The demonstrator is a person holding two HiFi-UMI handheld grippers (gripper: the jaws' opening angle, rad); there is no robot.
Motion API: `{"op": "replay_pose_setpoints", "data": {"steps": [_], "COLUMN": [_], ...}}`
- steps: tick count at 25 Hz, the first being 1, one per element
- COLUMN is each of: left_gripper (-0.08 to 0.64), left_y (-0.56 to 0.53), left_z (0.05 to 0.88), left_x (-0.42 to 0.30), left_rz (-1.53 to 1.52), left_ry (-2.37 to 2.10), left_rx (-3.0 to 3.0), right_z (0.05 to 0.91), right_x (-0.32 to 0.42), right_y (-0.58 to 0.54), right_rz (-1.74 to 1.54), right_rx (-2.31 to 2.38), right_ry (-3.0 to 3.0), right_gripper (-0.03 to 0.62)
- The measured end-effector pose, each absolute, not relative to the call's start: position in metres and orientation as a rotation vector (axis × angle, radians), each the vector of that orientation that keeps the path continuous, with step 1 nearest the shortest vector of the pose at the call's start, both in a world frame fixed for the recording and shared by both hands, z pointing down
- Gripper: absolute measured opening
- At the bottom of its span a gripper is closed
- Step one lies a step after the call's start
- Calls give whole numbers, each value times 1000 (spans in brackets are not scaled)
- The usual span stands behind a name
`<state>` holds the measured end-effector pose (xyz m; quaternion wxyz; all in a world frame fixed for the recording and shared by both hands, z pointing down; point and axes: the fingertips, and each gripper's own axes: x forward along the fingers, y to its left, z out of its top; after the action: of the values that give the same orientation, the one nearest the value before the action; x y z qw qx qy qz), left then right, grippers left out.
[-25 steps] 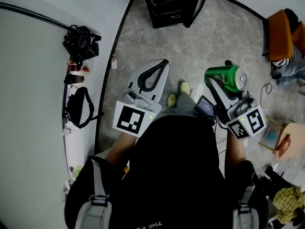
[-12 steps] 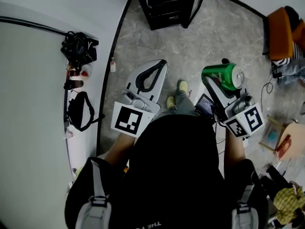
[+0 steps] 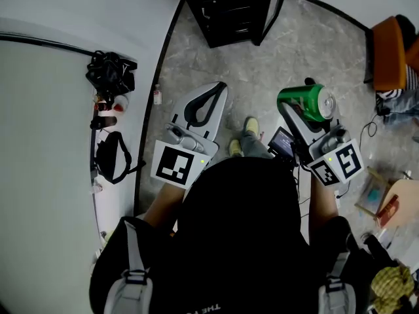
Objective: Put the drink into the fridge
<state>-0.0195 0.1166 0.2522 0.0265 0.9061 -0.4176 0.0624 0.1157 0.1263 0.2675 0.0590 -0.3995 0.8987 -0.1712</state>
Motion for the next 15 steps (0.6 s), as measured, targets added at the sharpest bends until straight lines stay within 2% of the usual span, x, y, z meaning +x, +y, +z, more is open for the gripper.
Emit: {"op": "replay_pose_setpoints", "data": {"steps": [15], "left_gripper": [11], "left_y": [117], "left_z": [247], "left_x": [-11], "left_rz": [157], "left_ry": [-1365], "left_rx": [2826], "right_z": [268], "right_x": [116], "right_y": [127], "right_rz": [-471], "right_rx": [-1121], "right_ry": [2743], "right_gripper": [341]}}
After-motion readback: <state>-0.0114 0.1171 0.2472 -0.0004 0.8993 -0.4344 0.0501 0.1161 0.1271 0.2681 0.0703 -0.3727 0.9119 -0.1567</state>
